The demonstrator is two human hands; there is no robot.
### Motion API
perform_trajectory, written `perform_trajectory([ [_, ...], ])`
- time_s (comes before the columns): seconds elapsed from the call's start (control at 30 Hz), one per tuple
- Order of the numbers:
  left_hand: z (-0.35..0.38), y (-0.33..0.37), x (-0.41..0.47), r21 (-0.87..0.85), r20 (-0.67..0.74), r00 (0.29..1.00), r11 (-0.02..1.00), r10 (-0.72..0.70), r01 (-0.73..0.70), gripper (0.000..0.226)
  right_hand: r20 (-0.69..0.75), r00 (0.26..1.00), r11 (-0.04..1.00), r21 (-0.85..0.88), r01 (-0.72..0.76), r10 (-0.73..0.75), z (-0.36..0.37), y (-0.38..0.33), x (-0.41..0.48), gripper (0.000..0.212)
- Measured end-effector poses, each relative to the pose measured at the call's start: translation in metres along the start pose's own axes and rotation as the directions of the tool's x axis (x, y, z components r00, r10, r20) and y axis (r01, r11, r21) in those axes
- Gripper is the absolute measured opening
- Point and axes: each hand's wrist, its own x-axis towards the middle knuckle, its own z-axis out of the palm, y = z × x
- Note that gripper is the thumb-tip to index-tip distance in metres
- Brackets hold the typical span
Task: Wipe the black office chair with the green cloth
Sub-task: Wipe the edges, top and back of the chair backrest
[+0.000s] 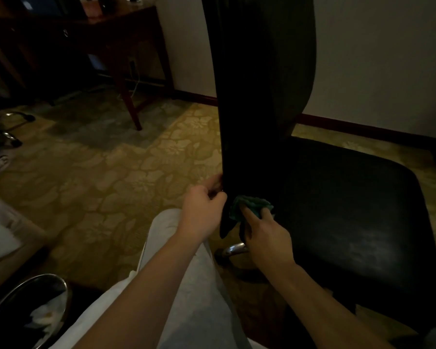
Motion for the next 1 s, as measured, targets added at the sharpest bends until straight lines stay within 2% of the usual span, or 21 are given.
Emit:
perform_trajectory([
  [0.03,0.000,-0.001,0.000,-0.008,0.004,1.000,1.000,0.000,0.000,0.047,0.023,1.000,1.000,0.016,-0.001,0.001,0.002,0.006,-0.005,0.061],
  [0.1,0.002,-0.001,0.000,-0.005,-0.010,1.000,1.000,0.007,-0.007,0.052,-0.021,1.000,0.999,0.050,-0.002,0.003,-0.002,0.012,-0.009,0.057],
  [0.23,0.004,-0.003,0.003,-0.003,-0.024,1.000,1.000,-0.004,0.003,0.054,-0.261,0.964,0.992,0.092,0.085,-0.058,-0.031,0.003,0.002,0.049],
  [0.3,0.004,-0.003,0.004,-0.028,-0.016,1.000,0.999,-0.020,0.019,0.054,-0.337,0.939,0.985,0.118,0.123,-0.077,-0.044,-0.007,0.010,0.049],
  [0.37,0.004,-0.003,0.004,-0.045,-0.012,0.999,0.998,-0.034,0.033,0.054,-0.317,0.946,0.986,0.121,0.111,-0.068,-0.046,-0.014,0.017,0.048],
  [0.43,0.005,-0.004,0.004,-0.051,-0.004,0.999,0.998,-0.044,0.044,0.055,-0.229,0.972,0.994,0.076,0.075,-0.056,-0.032,-0.014,0.018,0.049],
  [0.5,0.004,-0.008,0.003,-0.051,0.003,0.999,0.997,-0.054,0.054,0.053,-0.066,0.997,0.998,0.044,0.042,-0.039,-0.011,-0.004,0.012,0.052],
  [0.57,0.001,-0.014,0.003,-0.045,0.013,0.997,0.996,-0.071,0.071,0.051,0.107,0.994,0.999,0.038,-0.019,0.015,0.009,0.013,-0.001,0.056],
  [0.6,0.000,-0.017,0.003,-0.038,0.018,0.996,0.996,-0.082,0.083,0.051,0.146,0.988,0.997,0.044,-0.061,0.054,0.013,0.022,-0.008,0.057],
  [0.7,0.001,-0.021,0.001,-0.025,0.027,0.994,0.994,-0.102,0.102,0.049,0.093,0.992,0.989,0.111,-0.099,0.088,0.009,0.038,-0.020,0.053],
  [0.8,0.006,-0.019,0.002,-0.002,-0.013,0.996,0.996,-0.084,0.084,0.046,-0.048,0.998,0.983,0.179,0.039,-0.030,-0.012,0.026,-0.016,0.052],
  [0.9,0.007,-0.016,0.004,-0.015,-0.005,0.996,0.996,-0.092,0.092,0.039,-0.205,0.971,0.970,0.183,0.159,-0.120,-0.029,0.003,-0.003,0.051],
  [1.0,0.003,-0.014,0.004,-0.039,0.029,0.992,0.991,-0.123,0.124,0.030,-0.196,0.976,0.974,0.188,0.130,-0.093,-0.025,-0.012,0.011,0.053],
])
